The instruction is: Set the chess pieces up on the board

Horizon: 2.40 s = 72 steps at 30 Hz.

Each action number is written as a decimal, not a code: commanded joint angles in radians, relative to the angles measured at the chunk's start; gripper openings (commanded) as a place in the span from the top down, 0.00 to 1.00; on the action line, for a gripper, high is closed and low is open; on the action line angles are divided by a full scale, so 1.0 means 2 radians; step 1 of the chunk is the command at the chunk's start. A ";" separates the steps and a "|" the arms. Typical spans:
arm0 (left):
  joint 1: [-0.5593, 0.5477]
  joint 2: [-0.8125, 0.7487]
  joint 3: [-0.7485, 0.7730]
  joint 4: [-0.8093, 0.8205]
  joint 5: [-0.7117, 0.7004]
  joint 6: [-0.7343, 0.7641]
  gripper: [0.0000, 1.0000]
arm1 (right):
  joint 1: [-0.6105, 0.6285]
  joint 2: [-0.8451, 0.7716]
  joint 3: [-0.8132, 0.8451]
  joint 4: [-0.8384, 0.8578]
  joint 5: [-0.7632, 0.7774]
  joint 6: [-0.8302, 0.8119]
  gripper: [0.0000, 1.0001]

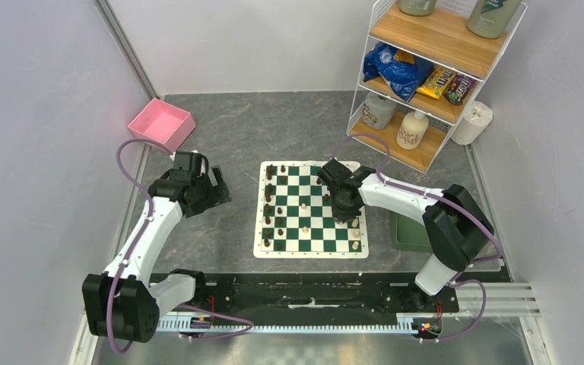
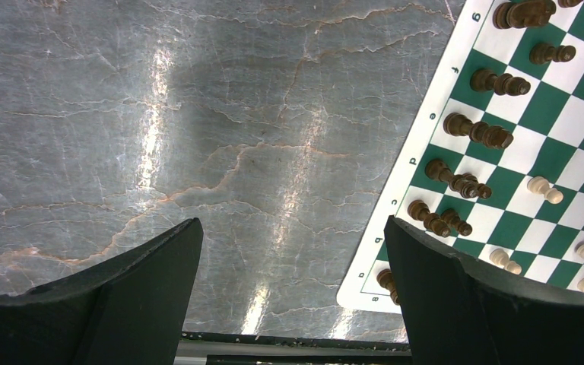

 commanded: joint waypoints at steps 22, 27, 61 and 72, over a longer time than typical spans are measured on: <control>0.002 0.001 0.019 0.001 0.007 0.009 0.04 | 0.000 0.010 -0.002 -0.003 -0.001 0.001 0.83; 0.002 0.002 0.019 0.001 0.007 0.009 0.04 | -0.001 0.012 -0.003 -0.002 -0.002 -0.001 0.80; 0.002 -0.001 0.019 0.001 0.003 0.009 0.04 | 0.106 0.058 0.132 0.004 -0.054 -0.034 0.51; 0.002 -0.001 0.019 0.001 0.005 0.009 0.04 | 0.118 0.105 0.146 0.001 -0.045 -0.031 0.54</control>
